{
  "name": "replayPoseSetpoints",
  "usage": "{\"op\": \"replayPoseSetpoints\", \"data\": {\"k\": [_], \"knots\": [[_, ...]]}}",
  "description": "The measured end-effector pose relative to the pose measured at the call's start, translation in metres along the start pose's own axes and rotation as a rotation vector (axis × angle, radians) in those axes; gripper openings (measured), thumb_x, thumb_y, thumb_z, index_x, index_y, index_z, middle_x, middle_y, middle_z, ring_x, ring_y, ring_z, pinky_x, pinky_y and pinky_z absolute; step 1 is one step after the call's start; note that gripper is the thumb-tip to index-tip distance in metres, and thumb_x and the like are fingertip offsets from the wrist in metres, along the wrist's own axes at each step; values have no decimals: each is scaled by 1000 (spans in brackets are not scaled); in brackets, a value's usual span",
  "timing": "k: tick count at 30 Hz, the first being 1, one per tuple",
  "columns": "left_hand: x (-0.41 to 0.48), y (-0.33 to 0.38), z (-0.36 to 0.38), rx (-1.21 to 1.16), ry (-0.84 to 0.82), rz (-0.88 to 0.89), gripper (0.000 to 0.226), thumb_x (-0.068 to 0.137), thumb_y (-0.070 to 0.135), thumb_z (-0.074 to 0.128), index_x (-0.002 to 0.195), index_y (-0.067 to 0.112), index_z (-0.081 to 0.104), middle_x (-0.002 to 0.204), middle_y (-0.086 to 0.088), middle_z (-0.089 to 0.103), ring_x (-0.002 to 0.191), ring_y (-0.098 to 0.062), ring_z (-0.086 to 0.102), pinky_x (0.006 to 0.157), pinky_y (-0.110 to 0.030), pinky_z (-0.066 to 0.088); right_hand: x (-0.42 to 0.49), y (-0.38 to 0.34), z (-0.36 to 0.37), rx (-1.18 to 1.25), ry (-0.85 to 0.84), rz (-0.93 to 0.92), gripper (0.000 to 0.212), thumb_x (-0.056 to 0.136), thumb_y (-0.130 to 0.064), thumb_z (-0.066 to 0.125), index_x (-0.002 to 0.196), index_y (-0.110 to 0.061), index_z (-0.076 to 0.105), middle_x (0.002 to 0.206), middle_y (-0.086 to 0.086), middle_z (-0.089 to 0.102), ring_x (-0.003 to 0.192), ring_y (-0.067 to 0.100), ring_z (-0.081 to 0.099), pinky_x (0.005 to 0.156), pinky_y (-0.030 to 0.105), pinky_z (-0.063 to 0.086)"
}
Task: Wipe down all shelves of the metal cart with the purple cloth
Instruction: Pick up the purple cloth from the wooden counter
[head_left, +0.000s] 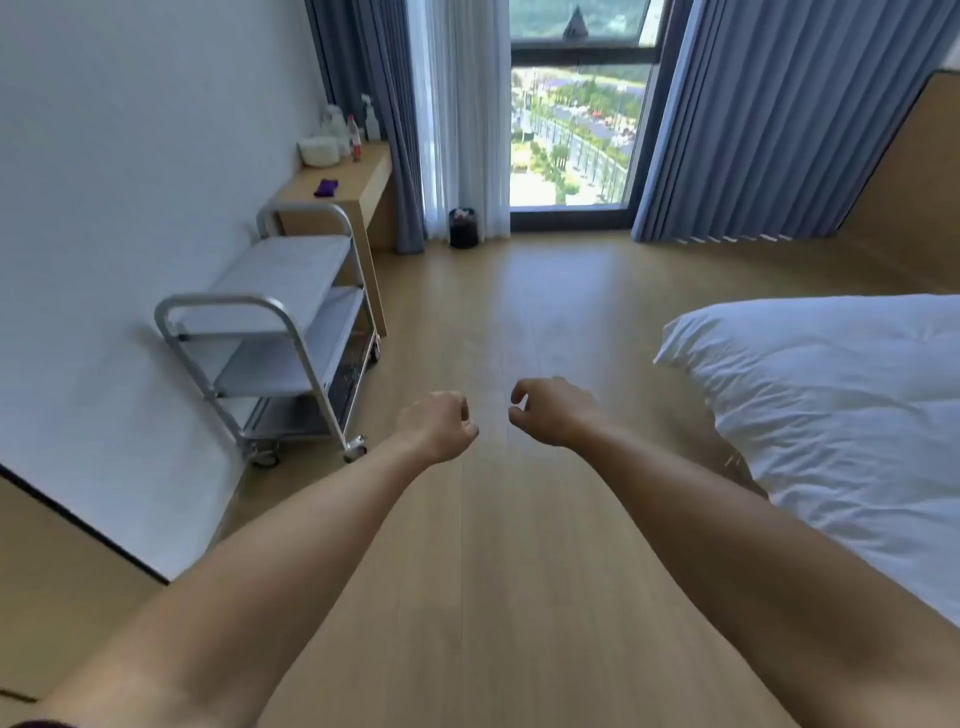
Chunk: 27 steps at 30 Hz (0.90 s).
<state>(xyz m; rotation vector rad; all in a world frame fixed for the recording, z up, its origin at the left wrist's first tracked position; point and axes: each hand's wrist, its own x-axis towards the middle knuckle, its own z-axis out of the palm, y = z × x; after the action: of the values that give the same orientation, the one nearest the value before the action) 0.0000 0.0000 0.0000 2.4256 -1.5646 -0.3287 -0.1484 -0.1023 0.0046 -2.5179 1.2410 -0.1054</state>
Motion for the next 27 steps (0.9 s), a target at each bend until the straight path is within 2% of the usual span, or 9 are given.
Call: {"op": "replayPoseSetpoints", "data": {"k": [4,12,20,24,27], "knots": [[-33,-8,36,-14,-71,-21,22,84,38,54,99,25,65,104,3,68,98,-22,63,83,-36,51,-30,15,45,14,-72,22,32,91,-43,51,117,-27,61,113,0,68,101,21,62,82,33,50],[-50,-35,65,-16,-91,-74,19,85,35,52,94,24,65,99,5,68,94,-20,63,76,-32,49,-43,29,85,16,-138,48,28,92,-39,49,112,-27,63,112,-2,68,101,22,63,77,32,48],[-20,-52,78,-31,-77,-46,19,87,35,51,96,24,64,101,7,65,93,-19,61,75,-31,48,-13,23,102,-1,-91,77,24,90,-35,48,100,-25,68,101,-2,70,90,24,64,73,32,52],[18,-71,79,-20,-96,-6,20,88,38,51,98,25,62,102,7,63,95,-19,60,75,-31,46,25,14,111,-32,-80,74,24,90,-32,48,99,-22,68,98,-2,70,88,24,64,67,29,48],[55,-92,73,-34,-99,28,21,88,41,51,98,26,62,101,9,63,95,-17,60,76,-32,48,65,2,112,-9,-71,64,25,91,-33,48,99,-22,68,97,-3,70,88,22,64,70,30,51]]}}
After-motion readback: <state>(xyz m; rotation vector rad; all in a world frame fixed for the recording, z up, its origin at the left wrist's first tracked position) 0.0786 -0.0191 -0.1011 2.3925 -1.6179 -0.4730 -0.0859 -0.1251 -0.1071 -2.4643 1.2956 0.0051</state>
